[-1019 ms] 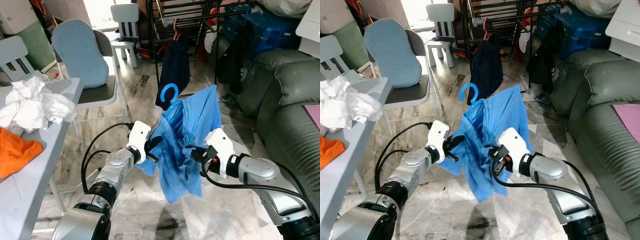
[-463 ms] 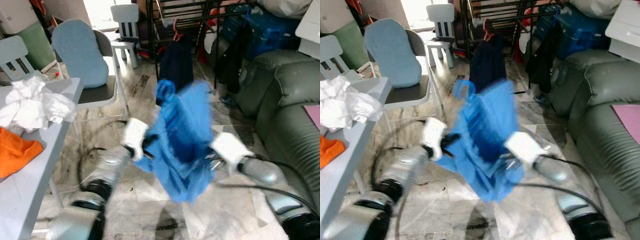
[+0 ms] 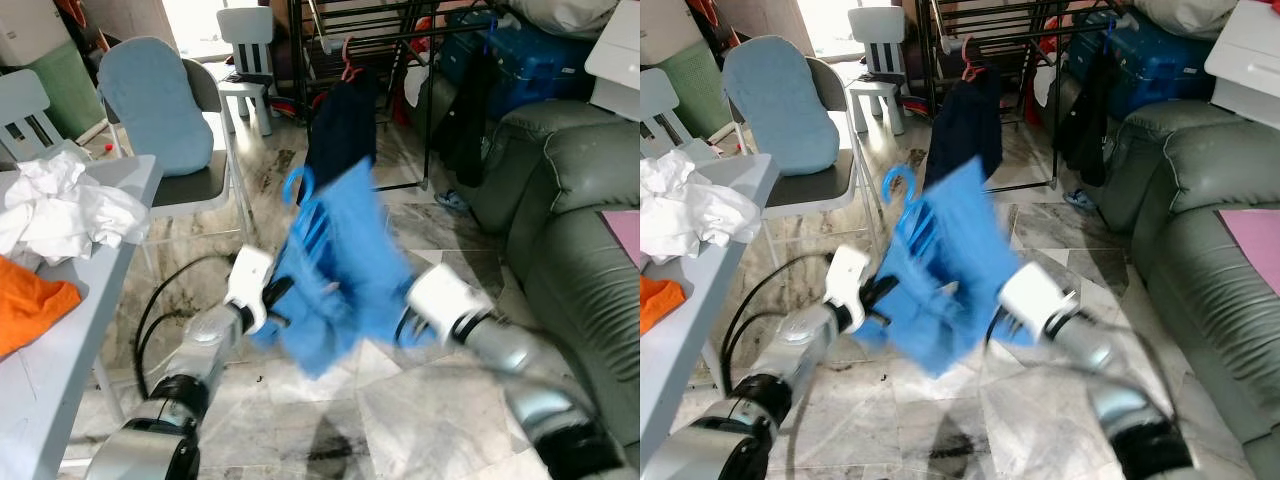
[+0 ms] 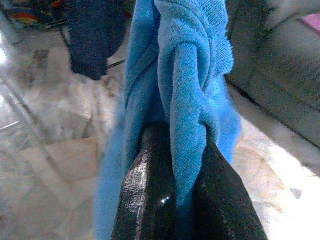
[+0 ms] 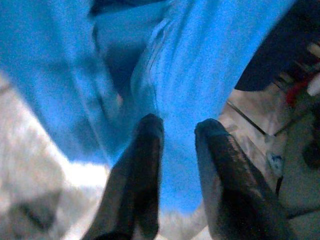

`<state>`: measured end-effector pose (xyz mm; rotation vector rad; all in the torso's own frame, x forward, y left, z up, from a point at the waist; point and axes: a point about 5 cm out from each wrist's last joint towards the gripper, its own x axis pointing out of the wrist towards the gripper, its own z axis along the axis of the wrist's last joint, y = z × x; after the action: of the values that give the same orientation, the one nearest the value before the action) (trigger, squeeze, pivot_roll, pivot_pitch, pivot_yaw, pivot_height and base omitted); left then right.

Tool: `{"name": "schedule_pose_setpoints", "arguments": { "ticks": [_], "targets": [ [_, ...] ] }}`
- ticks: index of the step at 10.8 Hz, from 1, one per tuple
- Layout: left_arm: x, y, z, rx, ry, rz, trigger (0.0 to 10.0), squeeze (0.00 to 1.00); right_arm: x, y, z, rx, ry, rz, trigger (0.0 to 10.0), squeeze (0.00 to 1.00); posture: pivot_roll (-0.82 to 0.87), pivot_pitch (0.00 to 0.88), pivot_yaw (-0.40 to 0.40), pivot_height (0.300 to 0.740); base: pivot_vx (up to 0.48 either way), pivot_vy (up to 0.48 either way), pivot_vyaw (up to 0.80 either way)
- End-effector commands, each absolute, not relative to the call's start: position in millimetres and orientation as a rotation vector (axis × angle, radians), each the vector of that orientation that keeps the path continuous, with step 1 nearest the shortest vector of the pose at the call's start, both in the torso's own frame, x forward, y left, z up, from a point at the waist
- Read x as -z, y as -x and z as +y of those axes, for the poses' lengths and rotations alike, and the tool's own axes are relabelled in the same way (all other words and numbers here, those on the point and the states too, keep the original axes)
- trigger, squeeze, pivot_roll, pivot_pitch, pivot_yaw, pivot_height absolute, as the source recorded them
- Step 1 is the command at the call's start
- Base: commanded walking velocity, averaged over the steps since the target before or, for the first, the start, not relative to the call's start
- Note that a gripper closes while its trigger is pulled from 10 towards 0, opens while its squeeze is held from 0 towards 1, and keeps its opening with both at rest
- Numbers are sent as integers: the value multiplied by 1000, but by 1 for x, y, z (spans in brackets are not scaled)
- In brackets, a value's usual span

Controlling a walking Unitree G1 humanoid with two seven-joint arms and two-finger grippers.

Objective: Hang hanger

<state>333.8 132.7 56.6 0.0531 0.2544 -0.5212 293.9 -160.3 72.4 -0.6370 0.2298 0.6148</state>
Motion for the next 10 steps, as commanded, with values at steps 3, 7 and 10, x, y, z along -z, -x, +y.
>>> {"name": "schedule_pose_setpoints", "arguments": {
  "ticks": [3,7,10],
  "targets": [
    [-69,-340,136,543,-103,195,0,0,-77,-283,-150,-813,732,150,10000,1000,-243,0,55,740,0,0,0],
    [-65,-326,146,893,-346,258,0,0,-115,-300,-185,-817,875,65,10000,1000,-245,0,70,740,0,0,0],
    [-62,-319,149,1058,-463,307,0,0,-140,-308,-201,-875,860,70,10000,1000,-248,0,74,740,0,0,0]
  ]
}}
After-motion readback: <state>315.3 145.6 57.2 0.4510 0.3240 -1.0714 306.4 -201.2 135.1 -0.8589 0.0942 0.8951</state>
